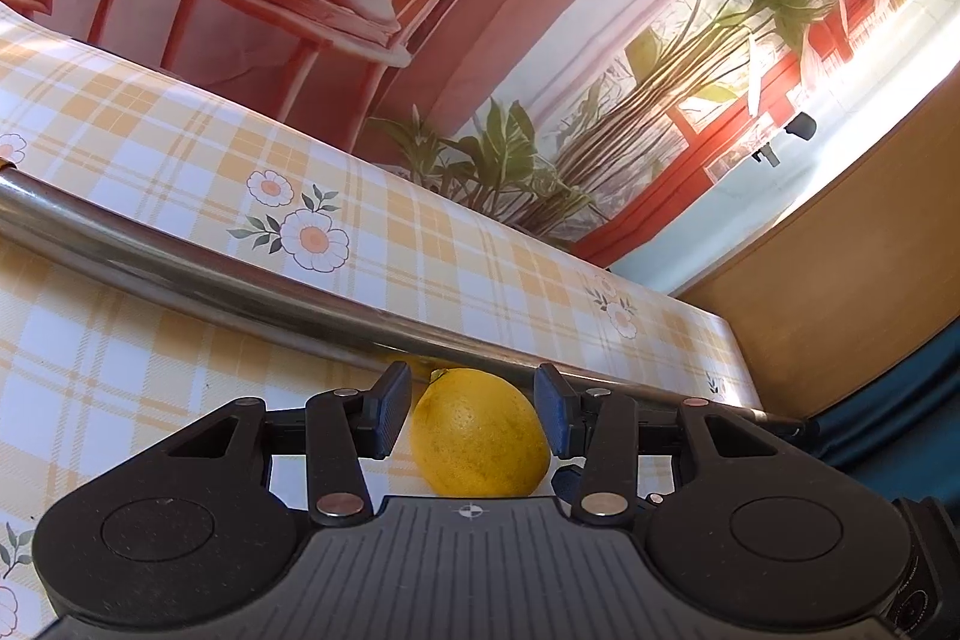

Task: Organize fruits
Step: 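Move both grippers toward the yellow lemon beside the pole, then close right gripper on the yellow lemon and lift it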

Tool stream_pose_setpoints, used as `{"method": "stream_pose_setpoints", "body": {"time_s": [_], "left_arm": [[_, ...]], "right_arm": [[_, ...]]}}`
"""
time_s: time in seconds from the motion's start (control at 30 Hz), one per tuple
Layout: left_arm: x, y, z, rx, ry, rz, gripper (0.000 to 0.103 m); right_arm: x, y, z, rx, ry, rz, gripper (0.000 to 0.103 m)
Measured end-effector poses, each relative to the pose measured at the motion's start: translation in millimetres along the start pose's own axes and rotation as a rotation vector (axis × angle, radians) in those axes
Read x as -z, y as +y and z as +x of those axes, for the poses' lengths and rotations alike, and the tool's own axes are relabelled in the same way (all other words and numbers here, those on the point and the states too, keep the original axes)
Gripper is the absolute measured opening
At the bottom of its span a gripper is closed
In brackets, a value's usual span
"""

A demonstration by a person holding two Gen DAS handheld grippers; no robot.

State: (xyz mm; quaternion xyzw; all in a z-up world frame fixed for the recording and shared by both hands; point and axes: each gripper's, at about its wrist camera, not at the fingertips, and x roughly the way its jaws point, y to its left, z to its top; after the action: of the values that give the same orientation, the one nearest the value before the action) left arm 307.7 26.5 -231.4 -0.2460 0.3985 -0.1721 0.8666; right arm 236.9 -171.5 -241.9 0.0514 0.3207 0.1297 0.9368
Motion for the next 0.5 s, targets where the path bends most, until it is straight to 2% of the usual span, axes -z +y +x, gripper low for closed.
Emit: {"method": "stream_pose_setpoints", "body": {"time_s": [0.17, 0.5], "left_arm": [[0.2, -2.6, 11.2, 0.023, 0.035, 0.016, 0.047], [4.5, -9.2, 6.9, 0.013, 0.040, 0.093, 0.048]], "right_arm": [[1.9, -2.9, 1.5, -0.001, 0.008, 0.008, 0.047], [2.2, -3.3, 2.9, -0.004, 0.012, 0.014, 0.047]]}}
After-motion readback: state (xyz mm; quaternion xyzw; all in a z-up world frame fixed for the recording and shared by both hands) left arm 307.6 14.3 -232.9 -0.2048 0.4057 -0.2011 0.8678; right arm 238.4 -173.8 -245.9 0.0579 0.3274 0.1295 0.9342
